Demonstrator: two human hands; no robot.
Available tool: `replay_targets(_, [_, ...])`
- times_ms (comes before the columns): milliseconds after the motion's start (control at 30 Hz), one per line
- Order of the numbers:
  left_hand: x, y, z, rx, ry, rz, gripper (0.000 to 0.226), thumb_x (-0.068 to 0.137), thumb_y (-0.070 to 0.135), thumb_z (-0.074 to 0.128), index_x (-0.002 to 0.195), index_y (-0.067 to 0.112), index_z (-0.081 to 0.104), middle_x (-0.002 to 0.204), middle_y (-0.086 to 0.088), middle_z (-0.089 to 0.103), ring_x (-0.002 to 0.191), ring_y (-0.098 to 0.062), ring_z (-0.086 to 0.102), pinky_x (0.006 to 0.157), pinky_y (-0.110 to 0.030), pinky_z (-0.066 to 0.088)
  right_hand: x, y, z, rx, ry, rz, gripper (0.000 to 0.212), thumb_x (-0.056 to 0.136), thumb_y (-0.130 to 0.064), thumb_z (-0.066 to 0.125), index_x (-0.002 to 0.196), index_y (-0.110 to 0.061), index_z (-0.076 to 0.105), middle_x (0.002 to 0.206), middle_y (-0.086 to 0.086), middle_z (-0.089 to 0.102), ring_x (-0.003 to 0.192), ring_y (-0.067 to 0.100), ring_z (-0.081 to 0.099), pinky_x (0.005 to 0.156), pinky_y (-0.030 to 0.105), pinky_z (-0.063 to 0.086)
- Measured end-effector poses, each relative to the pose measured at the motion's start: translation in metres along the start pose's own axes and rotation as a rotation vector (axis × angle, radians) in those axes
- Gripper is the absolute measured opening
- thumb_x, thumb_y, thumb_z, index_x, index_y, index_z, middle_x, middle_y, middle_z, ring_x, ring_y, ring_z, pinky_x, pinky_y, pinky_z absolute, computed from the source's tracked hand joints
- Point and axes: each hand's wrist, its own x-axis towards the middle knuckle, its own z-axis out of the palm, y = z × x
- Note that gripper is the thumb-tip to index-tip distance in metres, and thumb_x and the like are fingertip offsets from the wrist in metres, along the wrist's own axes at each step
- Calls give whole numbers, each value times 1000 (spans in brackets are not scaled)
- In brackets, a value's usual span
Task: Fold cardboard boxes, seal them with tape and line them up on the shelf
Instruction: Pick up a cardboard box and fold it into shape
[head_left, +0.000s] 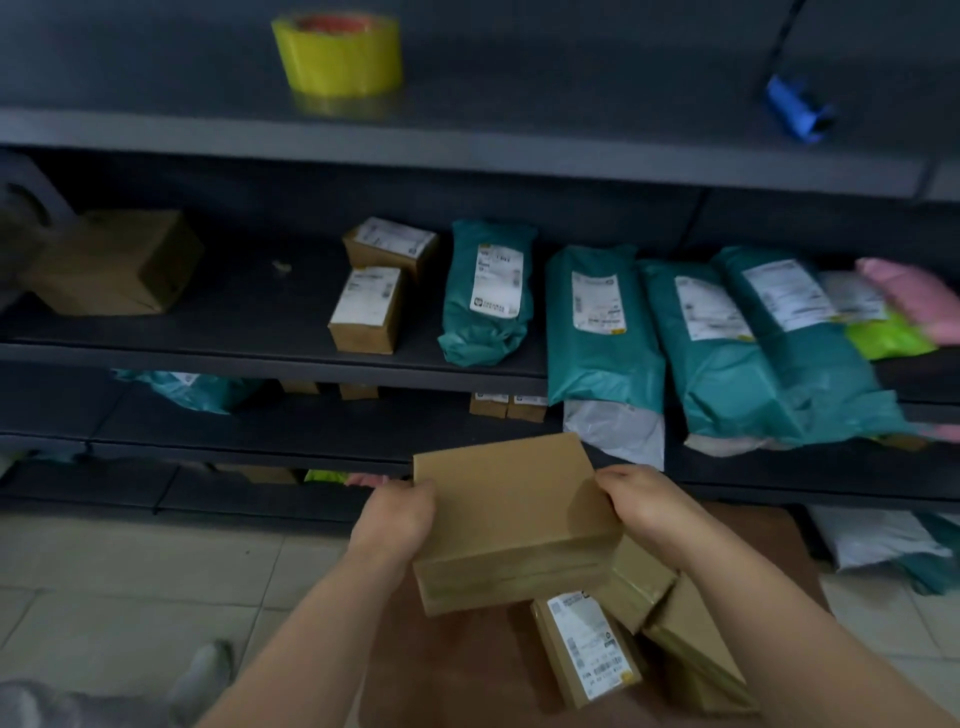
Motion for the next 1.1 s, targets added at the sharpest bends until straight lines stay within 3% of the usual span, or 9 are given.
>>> replay_targets(133, [-48,24,-14,-15,2,85,40,101,34,40,134,13,52,98,0,56,101,-28,54,98,-42,45,-49,-9,-35,30,64,-25,34,101,-31,39,106,-16,68,107,2,68,97,20,62,88,32,48])
replay_targets(267, [-90,50,-25,-64,17,135,44,99,37,41,138,18,51,123,-6,58,113,-30,54,103,-46,43,-94,-25,-72,57,160,-67,36,102,-30,39,122,-13,63,126,5,61,106,23,56,88,29,41])
replay_targets(433, [-133,83,-34,-210,-13,229,28,100,35,45,122,21,55,98,2,54,98,-24,53,99,-47,47,-139,-42,-113,102,242,-120,33,102,-27,41,115,-9,66,121,10,64,107,26,58,95,37,44])
replay_targets(633, [-173,130,-51,-289,-16,404,36,100,32,47,133,17,52,99,2,54,95,-21,51,88,-41,47,-181,-67,-154,143,347,-221,35,102,-27,40,116,-8,66,112,8,65,102,25,59,91,37,45])
replay_targets(767, [-186,162,-67,-287,-22,447,22,100,32,45,106,15,58,103,-4,57,96,-25,53,86,-39,46,-194,-90,-174,188,392,-303,28,103,-23,38,97,-17,64,89,-1,59,83,16,54,78,31,39])
replay_targets(833, [-189,177,-74,-292,-25,474,24,100,31,44,90,14,57,95,-6,56,89,-25,53,80,-38,44,-194,-102,-182,188,411,-323,32,102,-22,38,96,-11,67,91,5,61,84,22,57,77,33,42])
replay_targets(900, [-187,192,-78,-305,-25,500,24,99,31,43,87,16,57,98,-8,58,94,-27,55,87,-43,48,-194,-115,-188,186,443,-319,34,102,-23,37,90,-13,67,80,5,60,73,24,57,67,32,42])
replay_targets(1000, [-181,212,-83,-344,-22,527,22,98,30,46,106,17,62,106,-5,60,100,-26,55,96,-47,48,-188,-135,-194,239,470,-313,37,102,-23,36,71,-18,56,53,-1,47,48,14,43,49,23,30])
replay_targets(1100, [-174,232,-88,-339,-53,532,32,98,30,46,125,17,57,111,-5,58,102,-25,54,95,-45,49,-181,-155,-197,251,481,-305,30,101,-23,37,101,-12,66,88,11,62,77,23,56,68,31,41])
